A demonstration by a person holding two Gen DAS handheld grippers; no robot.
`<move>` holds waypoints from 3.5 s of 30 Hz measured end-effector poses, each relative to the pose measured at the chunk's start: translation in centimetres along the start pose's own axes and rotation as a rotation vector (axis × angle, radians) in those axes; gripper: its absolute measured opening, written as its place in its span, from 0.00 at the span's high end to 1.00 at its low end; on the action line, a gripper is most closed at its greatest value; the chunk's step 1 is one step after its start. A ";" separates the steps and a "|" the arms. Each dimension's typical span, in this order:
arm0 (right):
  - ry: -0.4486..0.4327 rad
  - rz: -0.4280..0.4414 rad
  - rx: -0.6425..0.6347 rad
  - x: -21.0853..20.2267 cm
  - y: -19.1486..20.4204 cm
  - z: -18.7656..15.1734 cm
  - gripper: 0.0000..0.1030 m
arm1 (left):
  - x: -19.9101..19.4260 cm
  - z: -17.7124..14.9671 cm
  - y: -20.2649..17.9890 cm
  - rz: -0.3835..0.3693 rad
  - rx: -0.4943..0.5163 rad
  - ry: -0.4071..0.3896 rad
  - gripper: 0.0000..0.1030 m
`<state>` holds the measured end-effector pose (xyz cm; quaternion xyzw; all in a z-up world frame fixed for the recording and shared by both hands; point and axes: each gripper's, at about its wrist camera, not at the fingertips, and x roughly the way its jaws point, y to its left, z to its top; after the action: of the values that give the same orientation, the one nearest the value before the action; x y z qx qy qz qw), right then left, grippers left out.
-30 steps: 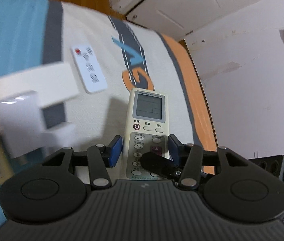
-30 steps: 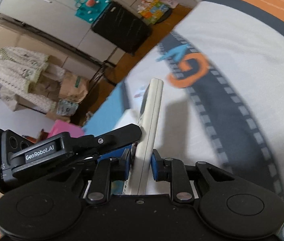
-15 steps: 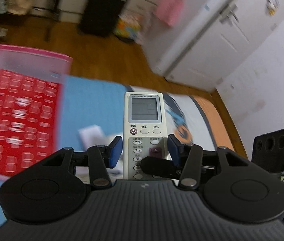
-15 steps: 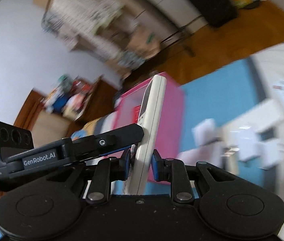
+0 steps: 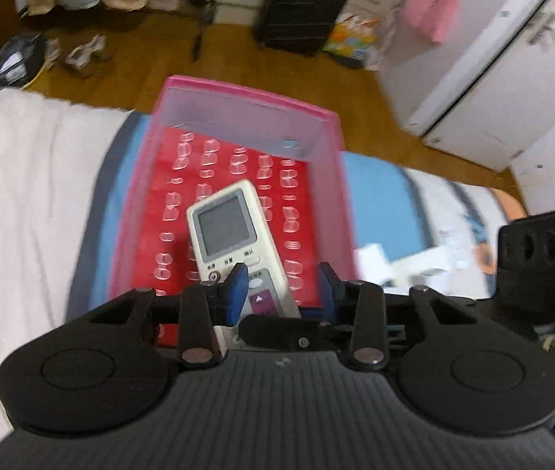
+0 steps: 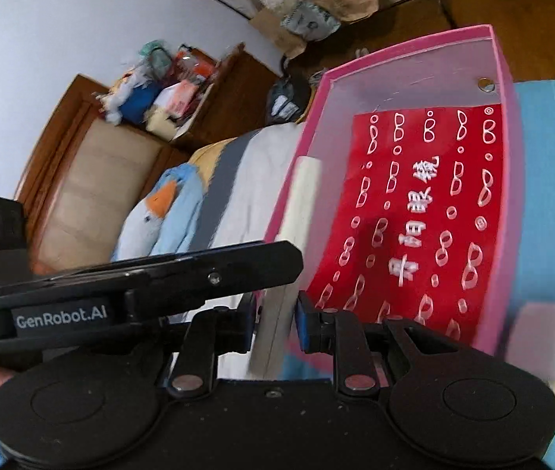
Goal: Organize rigid objects
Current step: 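Carry the beige remote into the pink box and open the right tool, then move the right tool back over the pile of remotes, then grasp the beige TCL remote with the right tool and lift it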
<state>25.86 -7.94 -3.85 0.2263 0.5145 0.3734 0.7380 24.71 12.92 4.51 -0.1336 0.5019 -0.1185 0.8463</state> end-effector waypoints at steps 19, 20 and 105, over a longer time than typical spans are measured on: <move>0.018 -0.133 0.264 9.4 -4.7 1.3 0.69 | 10.2 3.1 3.2 0.245 0.058 0.123 0.74; 0.031 -0.140 0.273 9.5 -4.8 1.1 0.61 | 10.0 2.9 3.0 0.271 0.074 0.108 0.74; -0.048 -0.620 -0.693 -12.3 -12.0 -16.0 0.39 | 13.7 -20.1 -12.1 -0.118 0.108 -0.065 0.50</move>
<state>12.46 -25.80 -11.12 -0.1896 0.3856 0.2800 0.8584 12.62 -5.11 -11.80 -0.1211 0.4584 -0.1909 0.8595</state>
